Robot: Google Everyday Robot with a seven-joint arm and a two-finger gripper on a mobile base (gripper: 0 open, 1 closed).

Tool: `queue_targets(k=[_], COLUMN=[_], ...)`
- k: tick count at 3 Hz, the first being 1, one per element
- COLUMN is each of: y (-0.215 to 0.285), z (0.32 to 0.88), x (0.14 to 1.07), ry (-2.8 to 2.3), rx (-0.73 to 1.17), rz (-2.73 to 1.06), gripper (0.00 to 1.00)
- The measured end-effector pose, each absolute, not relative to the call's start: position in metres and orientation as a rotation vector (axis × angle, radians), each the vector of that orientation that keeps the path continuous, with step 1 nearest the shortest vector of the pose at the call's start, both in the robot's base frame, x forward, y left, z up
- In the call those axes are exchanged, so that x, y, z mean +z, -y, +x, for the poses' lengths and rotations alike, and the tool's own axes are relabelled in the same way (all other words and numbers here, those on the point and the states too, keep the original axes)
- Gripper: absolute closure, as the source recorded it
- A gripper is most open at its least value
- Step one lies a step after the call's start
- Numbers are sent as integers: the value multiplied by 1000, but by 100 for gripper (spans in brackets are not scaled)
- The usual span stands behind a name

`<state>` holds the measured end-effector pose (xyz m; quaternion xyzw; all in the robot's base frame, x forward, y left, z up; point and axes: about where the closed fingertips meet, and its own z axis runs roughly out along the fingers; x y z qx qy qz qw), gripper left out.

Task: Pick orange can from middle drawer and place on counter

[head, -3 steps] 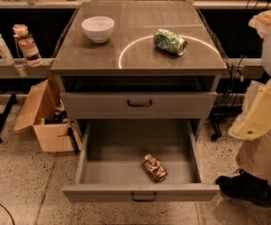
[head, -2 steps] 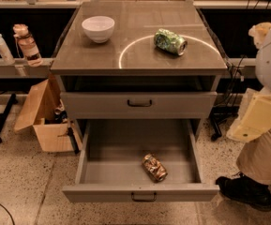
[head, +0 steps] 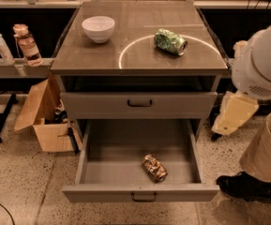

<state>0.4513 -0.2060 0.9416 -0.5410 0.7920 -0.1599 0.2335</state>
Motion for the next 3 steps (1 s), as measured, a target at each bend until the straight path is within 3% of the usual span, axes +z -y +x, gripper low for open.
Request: queue_targets(k=[3], y=[202], z=[481], x=[858], ry=[-2228], rx=[-275], rz=[-1701], gripper=[0])
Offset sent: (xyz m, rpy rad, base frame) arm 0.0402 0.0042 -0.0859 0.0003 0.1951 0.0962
